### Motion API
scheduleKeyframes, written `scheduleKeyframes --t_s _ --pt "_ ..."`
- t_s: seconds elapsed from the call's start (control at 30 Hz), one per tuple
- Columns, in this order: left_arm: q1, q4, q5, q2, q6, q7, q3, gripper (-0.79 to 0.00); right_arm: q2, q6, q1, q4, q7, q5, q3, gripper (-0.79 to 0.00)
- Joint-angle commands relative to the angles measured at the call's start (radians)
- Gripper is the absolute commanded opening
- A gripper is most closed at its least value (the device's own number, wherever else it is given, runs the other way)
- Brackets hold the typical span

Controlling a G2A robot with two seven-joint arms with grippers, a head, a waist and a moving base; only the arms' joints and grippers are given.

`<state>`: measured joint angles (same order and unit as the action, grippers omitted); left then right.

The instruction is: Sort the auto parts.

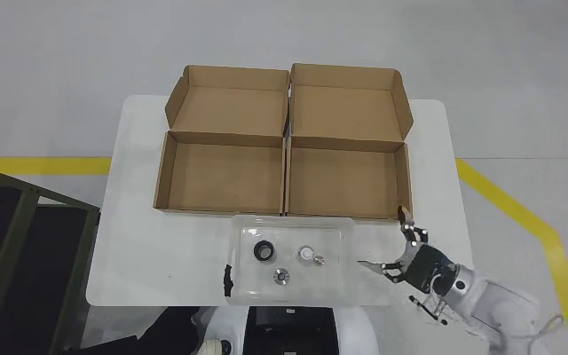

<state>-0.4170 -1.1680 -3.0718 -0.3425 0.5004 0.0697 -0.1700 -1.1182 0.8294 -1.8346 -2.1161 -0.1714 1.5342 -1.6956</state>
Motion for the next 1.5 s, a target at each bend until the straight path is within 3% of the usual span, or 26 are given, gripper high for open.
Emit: scheduleKeyframes --t_s 0.0,0.7,1.47 --pt "0.0 0.0 0.0 0.0 0.0 0.0 0.0 0.0 0.002 0.018 0.002 -0.029 0.024 0.016 0.025 0.0" --pt "0.0 0.0 0.0 0.0 0.0 0.0 0.0 0.0 0.011 0.061 0.085 -0.095 0.27 -0.047 0.219 0.0" --pt "0.0 0.0 0.0 0.0 0.0 0.0 0.0 0.0 0.025 0.08 0.138 -0.122 0.425 -0.09 0.367 0.0"
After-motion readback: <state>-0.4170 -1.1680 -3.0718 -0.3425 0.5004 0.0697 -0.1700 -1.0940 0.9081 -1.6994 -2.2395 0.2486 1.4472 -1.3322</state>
